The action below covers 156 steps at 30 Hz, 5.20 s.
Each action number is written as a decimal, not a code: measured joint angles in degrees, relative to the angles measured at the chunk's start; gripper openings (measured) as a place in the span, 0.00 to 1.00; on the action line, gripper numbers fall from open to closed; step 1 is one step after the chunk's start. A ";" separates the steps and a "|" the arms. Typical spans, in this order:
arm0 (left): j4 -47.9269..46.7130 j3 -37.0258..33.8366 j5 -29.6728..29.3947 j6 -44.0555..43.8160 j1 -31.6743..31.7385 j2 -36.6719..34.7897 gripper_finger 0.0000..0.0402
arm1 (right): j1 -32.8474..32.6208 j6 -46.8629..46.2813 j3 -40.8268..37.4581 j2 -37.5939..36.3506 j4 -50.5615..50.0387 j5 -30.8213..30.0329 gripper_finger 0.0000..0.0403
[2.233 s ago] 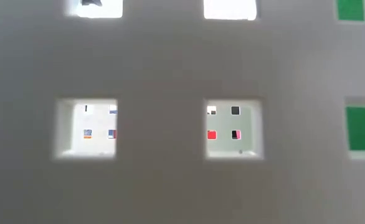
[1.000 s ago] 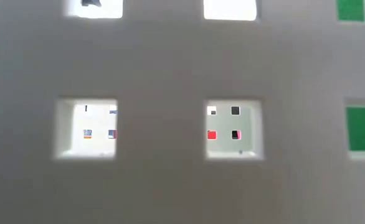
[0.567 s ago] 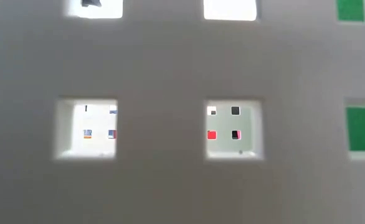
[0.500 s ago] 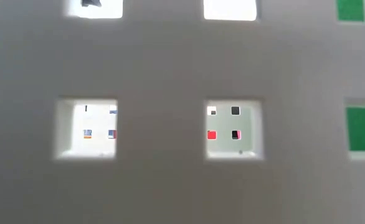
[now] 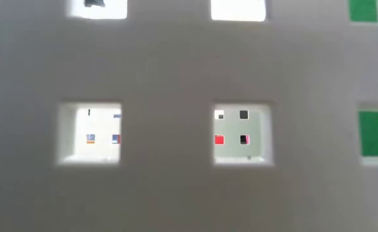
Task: Pick & Place Toys
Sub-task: Put the red dice into the white bin
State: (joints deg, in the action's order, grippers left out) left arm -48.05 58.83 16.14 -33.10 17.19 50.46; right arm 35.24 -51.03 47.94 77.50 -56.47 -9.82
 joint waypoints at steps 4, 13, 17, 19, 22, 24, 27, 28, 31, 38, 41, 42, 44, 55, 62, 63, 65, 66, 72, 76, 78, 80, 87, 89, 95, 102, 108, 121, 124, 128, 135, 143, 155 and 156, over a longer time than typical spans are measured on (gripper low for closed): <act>0.00 0.00 -0.02 -0.02 0.01 0.00 0.68 | -0.11 -0.99 0.00 -3.26 -0.10 -0.07 0.91; -4.10 0.02 0.00 -3.02 0.01 2.55 0.68 | -6.89 -1.20 3.07 -13.03 3.12 0.80 0.91; -8.40 0.02 -0.02 -3.17 0.00 7.34 0.68 | -12.63 -1.73 6.45 -13.23 5.01 0.86 0.91; -8.55 0.02 -0.04 -3.17 0.00 9.80 0.68 | -14.63 -1.81 8.33 -12.35 5.03 0.81 0.91; -7.98 0.15 -0.05 -2.97 0.00 13.30 0.68 | -17.15 -2.92 10.75 -10.73 4.86 -1.77 0.92; -7.61 0.13 -0.04 -2.93 0.00 15.27 0.68 | -18.33 -3.77 12.25 -9.68 4.58 -3.31 0.92; -7.54 0.13 -0.02 -2.93 0.00 17.62 0.68 | -19.81 -2.56 14.13 -8.39 4.57 -3.69 0.92; -7.39 0.13 0.02 -3.04 0.00 18.38 0.68 | -20.32 -2.04 14.63 -8.03 4.58 -3.75 0.92; -5.37 0.13 1.45 -4.21 0.02 20.11 0.68 | -21.32 -1.03 15.53 -7.27 4.40 -3.79 0.92; 3.46 -0.02 2.99 -6.38 0.02 21.07 0.68 | -23.34 3.68 16.50 -6.01 6.63 -3.17 0.92; 5.85 0.09 2.99 -7.51 0.02 21.05 0.68 | -24.11 8.04 16.50 -4.95 10.29 0.62 0.92; 6.60 0.07 2.99 -8.18 0.02 21.05 0.68 | -24.27 8.40 16.41 -4.67 10.50 1.11 0.92; 6.95 0.05 2.94 -8.93 0.02 21.06 0.68 | -24.61 7.78 16.39 -4.23 10.89 1.14 0.92; 8.70 -0.02 1.42 -16.37 -1.20 26.18 0.68 | -24.90 7.90 16.28 -4.34 11.33 0.84 0.92; 11.45 -0.01 -0.19 -18.40 -2.38 32.92 0.68 | -25.93 8.18 16.09 -4.34 11.53 0.64 0.92; 11.27 -0.02 -0.56 -18.42 -2.38 33.67 0.68 | -26.17 8.18 16.06 -4.34 11.55 0.63 0.92; 11.16 -0.02 -1.17 -18.40 -2.36 34.87 0.68 | -26.81 8.18 16.03 -4.34 11.55 0.60 0.92; 11.04 -0.02 -1.31 -18.40 -2.36 35.39 0.68 | -27.14 8.19 16.02 -4.34 11.55 0.55 0.92; 11.50 -0.13 -1.14 -16.52 -3.15 37.05 0.68 | -28.64 8.82 16.02 -4.34 11.61 0.14 0.92; 13.53 -0.13 -1.11 -5.28 -3.54 36.70 0.68 | -29.80 13.49 16.02 -4.34 11.88 0.51 0.92; 14.03 -0.05 -1.15 1.88 -4.00 36.35 0.68 | -29.83 14.93 16.09 -4.34 11.90 1.16 0.92; 14.18 0.14 -1.17 8.51 -4.96 36.26 0.68 | -29.77 15.05 16.09 -4.34 11.89 1.19 0.92; 14.34 0.06 -2.89 13.42 -6.99 36.28 0.68 | -29.79 14.78 16.09 -4.34 11.94 1.42 0.92; 15.08 0.04 -2.93 13.31 -6.97 36.28 0.68 | -29.77 14.77 16.09 -4.34 11.96 1.36 0.92; 15.69 0.02 -10.50 5.40 -6.16 36.28 0.68 | -29.77 14.18 16.09 -4.34 12.14 1.36 0.92; 15.71 0.04 -10.62 8.69 -6.54 36.28 0.68 | -29.77 13.95 16.09 -4.34 12.29 1.33 0.92; 14.77 0.02 -10.60 11.34 -7.52 36.39 0.68 | -29.77 13.95 16.09 -4.34 12.29 1.31 0.92; 15.68 0.08 -15.60 21.00 -14.63 36.39 0.97 | -29.77 13.95 16.09 -4.34 12.29 1.31 0.92; 15.72 0.07 -17.45 23.32 -15.15 36.39 0.93 | -29.82 13.95 16.06 -4.34 12.29 1.29 0.92; 15.72 0.04 -17.73 27.53 -15.63 36.39 0.94 | -30.21 13.97 16.06 -4.34 12.30 1.19 0.92; 16.71 0.00 -19.07 31.95 -16.04 36.39 0.98 | -31.35 13.96 16.04 -4.34 12.31 0.87 0.92; 18.78 0.02 -28.63 27.88 -16.28 36.80 0.94 | -31.39 12.24 16.02 -4.34 12.47 0.72 0.92; 17.00 0.06 -26.97 25.86 -17.28 36.94 0.94 | -31.65 12.03 16.02 -4.34 12.55 0.73 0.92; 16.90 0.04 -26.17 26.33 -17.62 37.06 0.94 | -31.65 12.03 16.02 -4.34 12.57 0.73 0.92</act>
State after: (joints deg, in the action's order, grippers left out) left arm -31.16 58.87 -10.03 -6.78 -0.43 87.52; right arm 3.60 -39.00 63.96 73.17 -43.91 -9.10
